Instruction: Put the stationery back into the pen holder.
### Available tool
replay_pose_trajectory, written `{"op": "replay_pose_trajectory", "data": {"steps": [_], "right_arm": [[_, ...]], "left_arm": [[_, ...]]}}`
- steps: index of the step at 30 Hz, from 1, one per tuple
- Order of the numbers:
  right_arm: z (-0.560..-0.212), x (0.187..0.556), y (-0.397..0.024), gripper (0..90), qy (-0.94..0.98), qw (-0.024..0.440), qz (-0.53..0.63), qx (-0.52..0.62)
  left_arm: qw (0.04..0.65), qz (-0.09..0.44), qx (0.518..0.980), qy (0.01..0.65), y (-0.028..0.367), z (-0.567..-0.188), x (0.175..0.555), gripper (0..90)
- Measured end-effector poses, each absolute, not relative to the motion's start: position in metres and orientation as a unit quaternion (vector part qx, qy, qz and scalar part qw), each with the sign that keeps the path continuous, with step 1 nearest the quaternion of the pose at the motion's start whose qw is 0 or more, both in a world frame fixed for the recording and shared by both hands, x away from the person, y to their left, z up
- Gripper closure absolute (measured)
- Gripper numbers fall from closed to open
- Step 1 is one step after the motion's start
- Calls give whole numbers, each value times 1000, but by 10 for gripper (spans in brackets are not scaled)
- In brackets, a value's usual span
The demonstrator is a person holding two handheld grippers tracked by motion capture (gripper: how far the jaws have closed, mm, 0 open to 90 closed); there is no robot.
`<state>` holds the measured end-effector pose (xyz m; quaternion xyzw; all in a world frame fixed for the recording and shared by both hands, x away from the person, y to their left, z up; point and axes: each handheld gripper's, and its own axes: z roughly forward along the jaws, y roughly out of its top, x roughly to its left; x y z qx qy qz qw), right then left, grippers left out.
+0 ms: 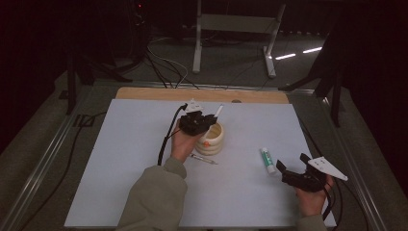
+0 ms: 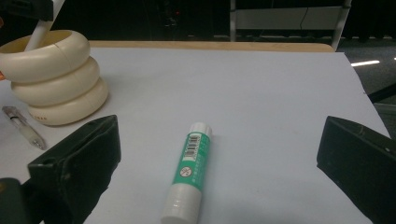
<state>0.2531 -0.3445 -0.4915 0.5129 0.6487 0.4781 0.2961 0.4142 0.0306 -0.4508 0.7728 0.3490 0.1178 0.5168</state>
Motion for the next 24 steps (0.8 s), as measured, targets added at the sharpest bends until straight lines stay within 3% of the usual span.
{"op": "replay_pose_trajectory", "data": {"steps": [24], "right_arm": [[-492, 254, -344, 0, 649, 295, 479, 512]], "left_arm": [[504, 100, 781, 355, 31, -461, 411, 788]]}}
